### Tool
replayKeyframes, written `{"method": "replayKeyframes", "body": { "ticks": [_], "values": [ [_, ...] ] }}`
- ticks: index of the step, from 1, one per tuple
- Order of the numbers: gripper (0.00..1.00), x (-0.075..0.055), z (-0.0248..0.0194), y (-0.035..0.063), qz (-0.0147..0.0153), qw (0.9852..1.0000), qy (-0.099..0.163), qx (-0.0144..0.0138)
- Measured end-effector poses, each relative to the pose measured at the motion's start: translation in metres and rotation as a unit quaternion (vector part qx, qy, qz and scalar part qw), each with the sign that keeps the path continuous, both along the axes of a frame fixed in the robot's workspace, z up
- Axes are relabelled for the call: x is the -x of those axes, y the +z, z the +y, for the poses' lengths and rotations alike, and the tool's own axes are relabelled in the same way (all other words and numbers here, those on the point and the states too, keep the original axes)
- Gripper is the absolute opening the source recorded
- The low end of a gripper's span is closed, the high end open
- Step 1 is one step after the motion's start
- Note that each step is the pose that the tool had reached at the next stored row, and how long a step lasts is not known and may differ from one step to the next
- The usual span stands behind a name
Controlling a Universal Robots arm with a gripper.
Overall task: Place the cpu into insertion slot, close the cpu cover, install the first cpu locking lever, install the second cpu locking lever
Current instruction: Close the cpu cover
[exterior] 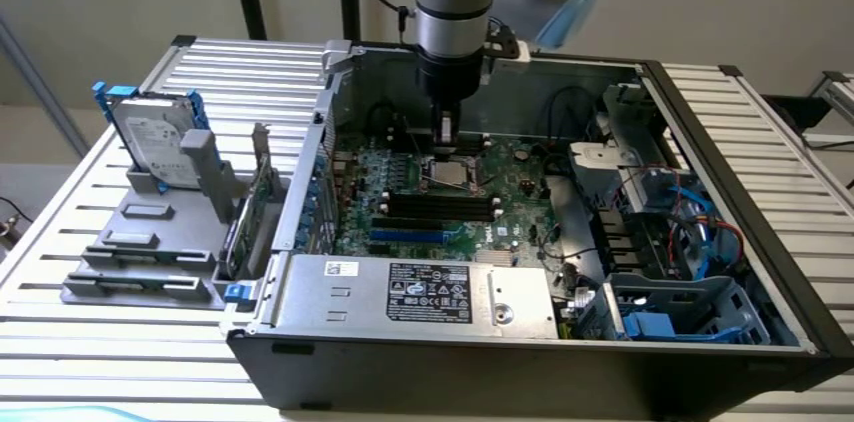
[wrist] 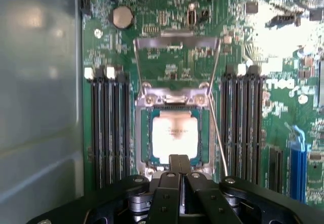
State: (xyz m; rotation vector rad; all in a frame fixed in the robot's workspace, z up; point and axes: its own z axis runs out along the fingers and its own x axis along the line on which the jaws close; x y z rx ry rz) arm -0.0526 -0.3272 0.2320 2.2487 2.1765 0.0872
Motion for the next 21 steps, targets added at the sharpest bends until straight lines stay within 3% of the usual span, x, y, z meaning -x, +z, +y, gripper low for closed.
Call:
{"method": "replayKeyframes", "body": {
  "ticks": [14,21],
  "values": [
    [0.11,-0.064,-0.0006,0.0329,0.0052,1.0000,0.000,-0.0010],
    [0.11,-0.095,-0.0012,0.0373,0.0063,1.0000,0.000,-0.0021]
  ]
}}
